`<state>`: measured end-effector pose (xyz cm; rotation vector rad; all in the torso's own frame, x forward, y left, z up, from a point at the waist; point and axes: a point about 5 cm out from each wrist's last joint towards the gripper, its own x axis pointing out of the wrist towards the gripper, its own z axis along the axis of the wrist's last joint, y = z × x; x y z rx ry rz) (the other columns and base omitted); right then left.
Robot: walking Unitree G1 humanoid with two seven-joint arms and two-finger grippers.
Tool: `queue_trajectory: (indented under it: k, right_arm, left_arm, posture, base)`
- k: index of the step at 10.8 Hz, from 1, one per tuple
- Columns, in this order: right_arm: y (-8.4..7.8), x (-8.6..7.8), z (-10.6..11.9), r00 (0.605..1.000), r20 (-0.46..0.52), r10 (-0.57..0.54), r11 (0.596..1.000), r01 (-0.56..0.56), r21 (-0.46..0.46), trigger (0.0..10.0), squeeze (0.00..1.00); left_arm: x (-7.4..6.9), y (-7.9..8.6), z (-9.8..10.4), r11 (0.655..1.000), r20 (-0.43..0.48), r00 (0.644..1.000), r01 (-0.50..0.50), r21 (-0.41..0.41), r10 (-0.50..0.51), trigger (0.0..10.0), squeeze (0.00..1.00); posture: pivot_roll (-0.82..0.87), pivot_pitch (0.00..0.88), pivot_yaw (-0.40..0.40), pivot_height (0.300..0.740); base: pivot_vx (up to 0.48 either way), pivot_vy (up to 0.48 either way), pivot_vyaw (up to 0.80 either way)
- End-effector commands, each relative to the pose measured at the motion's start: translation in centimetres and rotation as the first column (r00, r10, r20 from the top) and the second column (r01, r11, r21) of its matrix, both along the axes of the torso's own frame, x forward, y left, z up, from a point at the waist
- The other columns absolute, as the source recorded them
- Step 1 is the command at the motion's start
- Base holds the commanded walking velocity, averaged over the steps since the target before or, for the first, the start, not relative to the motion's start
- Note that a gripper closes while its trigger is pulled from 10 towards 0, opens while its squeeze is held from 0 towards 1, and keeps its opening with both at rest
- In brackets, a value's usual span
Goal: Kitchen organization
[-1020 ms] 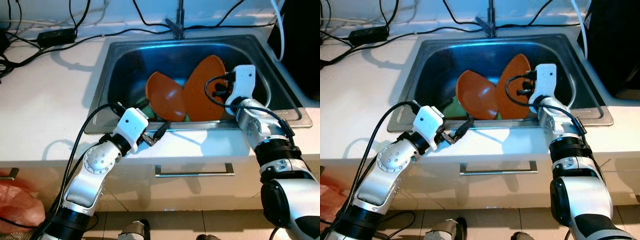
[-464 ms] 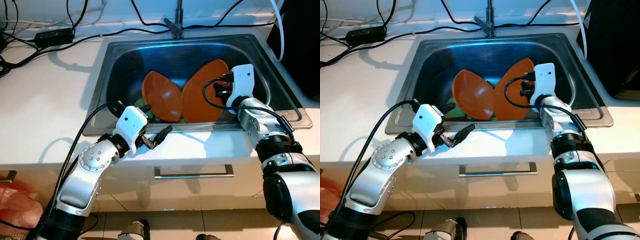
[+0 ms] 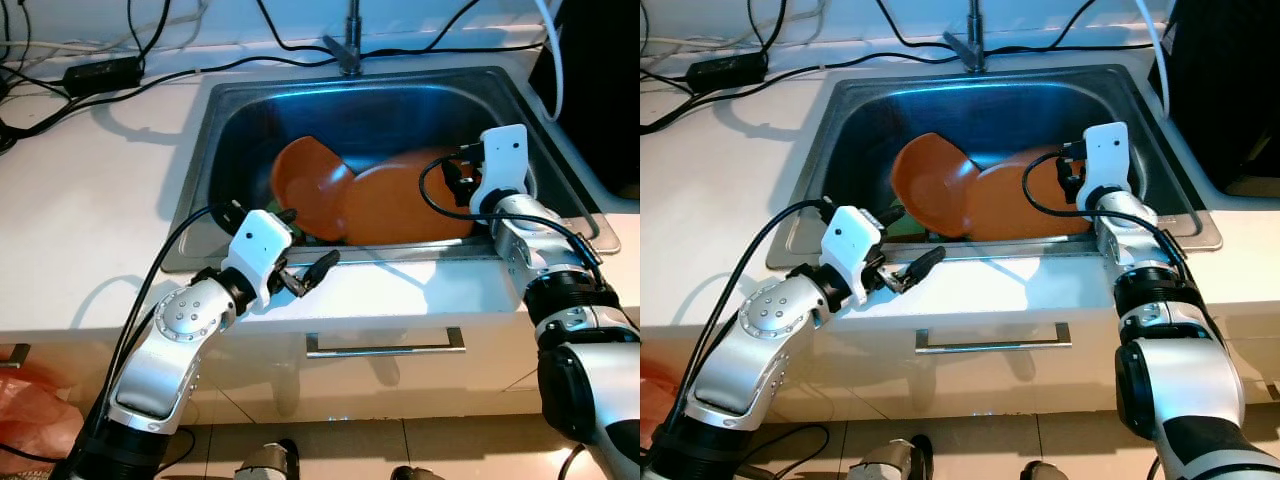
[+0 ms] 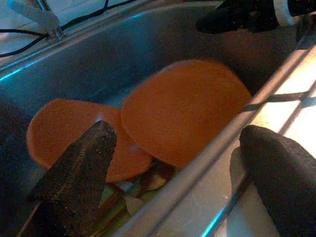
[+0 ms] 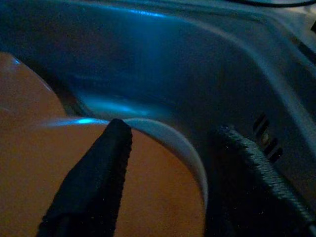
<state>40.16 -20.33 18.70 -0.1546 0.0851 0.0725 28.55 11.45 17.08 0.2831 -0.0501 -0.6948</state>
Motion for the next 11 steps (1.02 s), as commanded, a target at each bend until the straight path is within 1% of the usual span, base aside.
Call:
queue_trajectory:
  k: [1, 2, 4, 5, 6, 7, 8, 9, 10, 11]
  right_arm:
    - [-0.4, -0.3, -0.1, 1.0, 0.022, -0.006, 1.0, 0.006, 0.005, 10.0, 1.0]
    - [-0.3, -0.4, 0.5, 0.998, 0.066, 0.005, 1.0, -0.005, 0.002, 10.0, 1.0]
    - [-0.2, -0.7, 1.0, 0.996, 0.094, 0.001, 1.0, -0.002, 0.019, 10.0, 1.0]
    - [-0.3, -1.0, 1.3, 0.993, 0.116, -0.002, 1.0, -0.001, 0.03, 10.0, 1.0]
    - [0.0, -1.5, 1.6, 0.989, 0.145, 0.014, 1.0, -0.018, 0.025, 10.0, 1.0]
    - [0.6, -2.2, 2.1, 0.981, 0.189, 0.039, 0.999, -0.043, 0.019, 10.0, 1.0]
    - [1.1, -2.8, 2.6, 0.971, 0.232, 0.059, 0.998, -0.062, 0.004, 10.0, 1.0]
    - [1.7, -3.2, 3.0, 0.959, 0.273, 0.081, 0.996, -0.084, 0.001, 10.0, 1.0]
    - [2.6, -4.1, 3.4, 0.943, 0.321, 0.086, 0.995, -0.095, 0.012, 10.0, 1.0]
    - [2.8, -4.8, 3.7, 0.932, 0.356, 0.069, 0.995, -0.091, 0.048, 10.0, 1.0]
  left_arm:
    - [-0.1, 0.9, -1.6, 0.998, -0.072, 0.996, -0.051, 0.041, 0.054, 10.0, 1.0]
    - [-0.1, 1.0, -1.5, 0.997, -0.067, 0.996, -0.06, 0.042, 0.063, 10.0, 1.0]
    - [0.2, 1.3, -1.1, 0.995, -0.047, 0.994, -0.094, 0.032, 0.096, 10.0, 1.0]
    - [0.4, 1.6, -0.7, 0.99, -0.016, 0.99, -0.143, 0.008, 0.143, 10.0, 1.0]
    - [0.8, 2.3, -0.1, 0.975, 0.03, 0.975, -0.22, -0.011, 0.22, 10.0, 1.0]
    - [1.3, 3.3, 0.6, 0.947, 0.084, 0.944, -0.318, -0.039, 0.32, 10.0, 1.0]
    - [1.7, 3.9, 1.0, 0.922, 0.118, 0.914, -0.384, -0.058, 0.388, 10.0, 1.0]
    - [1.9, 4.1, 1.2, 0.91, 0.136, 0.9, -0.411, -0.059, 0.415, 10.0, 1.0]
    - [2.4, 4.4, 1.9, 0.888, 0.167, 0.872, -0.452, -0.081, 0.46, 10.0, 1.0]
    - [2.7, 4.6, 2.5, 0.873, 0.19, 0.852, -0.475, -0.11, 0.487, 10.0, 0.92]
  posture:
    - [0.14, 0.17, 0.087, 0.74]
    - [0.14, 0.169, 0.087, 0.74]
    - [0.13, 0.167, 0.086, 0.74]
    - [0.13, 0.166, 0.084, 0.74]
    - [0.13, 0.164, 0.082, 0.74]
    - [0.12, 0.162, 0.082, 0.74]
    - [0.12, 0.158, 0.077, 0.74]
    - [0.12, 0.156, 0.076, 0.74]
    - [0.12, 0.153, 0.076, 0.74]
    - [0.11, 0.146, 0.075, 0.74]
  base:
    - [0.0, 0.0, 0.0]
    - [0.0, 0.0, 0.0]
    - [0.0, 0.0, 0.0]
    - [0.0, 0.0, 0.0]
    - [0.0, 0.0, 0.0]
    - [0.0, 0.0, 0.0]
    - [0.0, 0.0, 0.0]
    - [0.0, 0.0, 0.0]
    - [0.0, 0.0, 0.0]
    - [0.0, 0.0, 0.0]
